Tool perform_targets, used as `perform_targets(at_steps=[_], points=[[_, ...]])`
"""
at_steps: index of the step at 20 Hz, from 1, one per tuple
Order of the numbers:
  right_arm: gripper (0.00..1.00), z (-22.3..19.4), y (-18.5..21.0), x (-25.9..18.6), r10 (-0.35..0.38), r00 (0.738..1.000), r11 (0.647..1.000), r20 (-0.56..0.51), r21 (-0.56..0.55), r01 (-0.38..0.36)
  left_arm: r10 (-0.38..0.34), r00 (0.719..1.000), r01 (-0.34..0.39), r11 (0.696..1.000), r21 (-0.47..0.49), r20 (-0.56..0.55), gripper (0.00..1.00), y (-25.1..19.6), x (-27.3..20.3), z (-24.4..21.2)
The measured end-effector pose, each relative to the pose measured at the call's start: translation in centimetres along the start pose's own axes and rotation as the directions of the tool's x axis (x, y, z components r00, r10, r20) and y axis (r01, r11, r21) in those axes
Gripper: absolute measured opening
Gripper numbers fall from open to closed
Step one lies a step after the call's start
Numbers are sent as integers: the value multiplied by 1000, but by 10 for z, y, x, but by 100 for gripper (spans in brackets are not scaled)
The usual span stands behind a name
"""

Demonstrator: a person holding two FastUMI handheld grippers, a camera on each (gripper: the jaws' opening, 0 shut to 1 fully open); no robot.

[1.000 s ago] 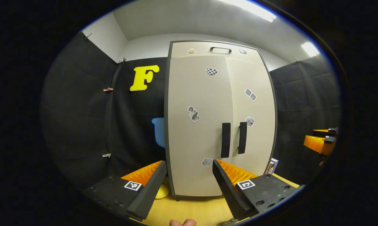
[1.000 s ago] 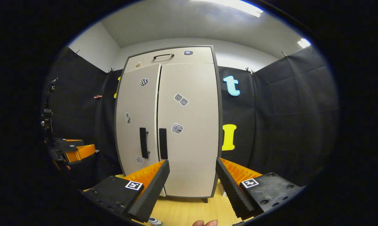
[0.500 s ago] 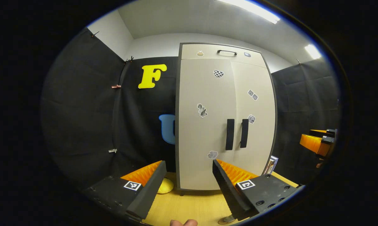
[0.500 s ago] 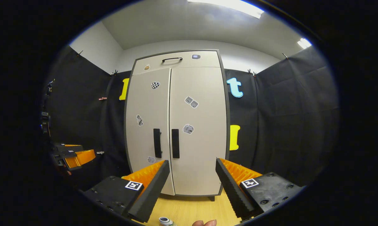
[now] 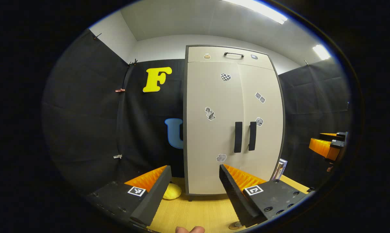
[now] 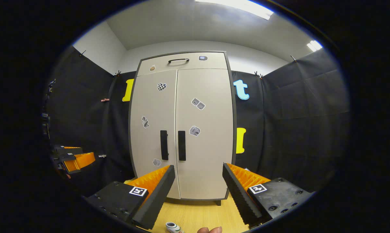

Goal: Grasp the bottle in the cabinet with the left hand and place it on the coaster, then close the right door with the right hand and the left door with the left hand.

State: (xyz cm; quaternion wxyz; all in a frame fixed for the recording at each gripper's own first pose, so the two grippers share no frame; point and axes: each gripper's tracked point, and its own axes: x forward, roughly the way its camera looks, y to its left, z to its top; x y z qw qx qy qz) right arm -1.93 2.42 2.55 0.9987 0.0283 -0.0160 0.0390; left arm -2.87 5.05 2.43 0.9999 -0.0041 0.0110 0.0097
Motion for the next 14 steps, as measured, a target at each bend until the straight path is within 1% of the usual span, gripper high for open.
perform_targets(at_steps=[6, 14], points=[[98, 0, 0, -1, -6, 1000, 1000, 1, -7, 6, -15, 1000, 15, 1000, 11, 3, 95, -3, 2, 0], [98, 1, 2, 1, 0, 1000, 1000, 5, -14, 0, -11, 1000, 11, 1000, 5, 8, 95, 0, 4, 1]])
